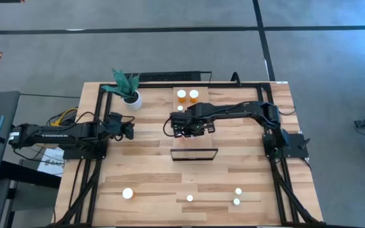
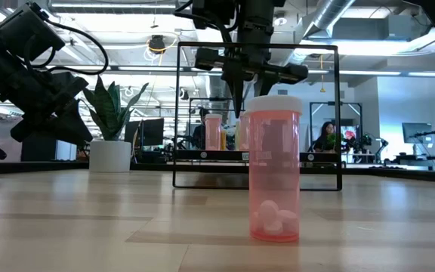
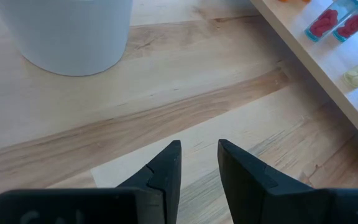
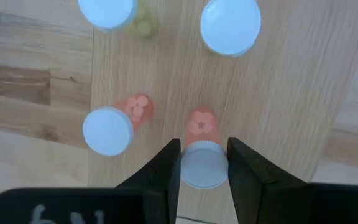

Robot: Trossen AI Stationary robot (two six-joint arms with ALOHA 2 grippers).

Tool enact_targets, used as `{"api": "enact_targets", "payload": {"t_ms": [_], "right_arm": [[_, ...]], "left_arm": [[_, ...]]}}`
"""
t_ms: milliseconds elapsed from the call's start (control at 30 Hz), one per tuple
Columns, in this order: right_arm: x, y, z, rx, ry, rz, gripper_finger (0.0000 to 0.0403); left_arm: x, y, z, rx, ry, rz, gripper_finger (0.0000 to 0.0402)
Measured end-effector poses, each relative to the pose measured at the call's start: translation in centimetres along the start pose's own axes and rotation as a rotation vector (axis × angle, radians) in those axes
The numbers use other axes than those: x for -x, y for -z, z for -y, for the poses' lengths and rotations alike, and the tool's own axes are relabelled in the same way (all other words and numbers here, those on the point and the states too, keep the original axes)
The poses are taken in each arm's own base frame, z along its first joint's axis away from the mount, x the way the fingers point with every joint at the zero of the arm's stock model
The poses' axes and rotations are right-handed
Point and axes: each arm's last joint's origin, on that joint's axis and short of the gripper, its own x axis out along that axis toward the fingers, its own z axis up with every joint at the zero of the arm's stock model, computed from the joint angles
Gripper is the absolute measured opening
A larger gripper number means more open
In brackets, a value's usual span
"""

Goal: Pick and place medicine bottles onto shelf by color
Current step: Put the top pink pill bottle on the shelf aligned with the other pink pill bottle

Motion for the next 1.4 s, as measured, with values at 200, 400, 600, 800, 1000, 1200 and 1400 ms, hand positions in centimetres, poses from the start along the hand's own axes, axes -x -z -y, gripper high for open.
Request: {"api": "enact_targets", "payload": {"t_ms": [200, 400, 600, 800, 1000, 1200, 1400], "right_arm": [[0.00, -0.01, 0.00, 0.000, 0.001, 0.003, 0.0119], [0.00, 0.01, 0.00, -0.001, 0.001, 0.003, 0.0119], [0.01, 0.04, 0.02, -0.003, 0.003, 0.003, 0.0119], [0.01, 0.04, 0.02, -0.003, 0.003, 0.003, 0.0119], [0.01, 0.09, 0.02, -0.002, 0.003, 0.003, 0.0119], [0.02, 0.32, -0.04, 0.003, 0.002, 0.003, 0.0119], [0.03, 0.38, -0.06, -0.003, 0.001, 0.002, 0.0138]], "left_arm": [[-0.01, 0.00, -0.01, 0.000, -0.001, 0.000, 0.0091], [0.00, 0.00, -0.01, 0.000, 0.000, 0.000, 0.0091], [-0.01, 0.00, -0.01, 0.000, -0.001, 0.000, 0.0091], [0.00, 0.00, -0.01, 0.000, 0.000, 0.000, 0.0091], [0.00, 0.00, -0.01, 0.000, 0.000, 0.000, 0.0091], [0.00, 0.00, 0.00, 0.000, 0.000, 0.000, 0.0091], [0.00, 0.00, 0.00, 0.000, 0.000, 0.000, 0.0091]]}}
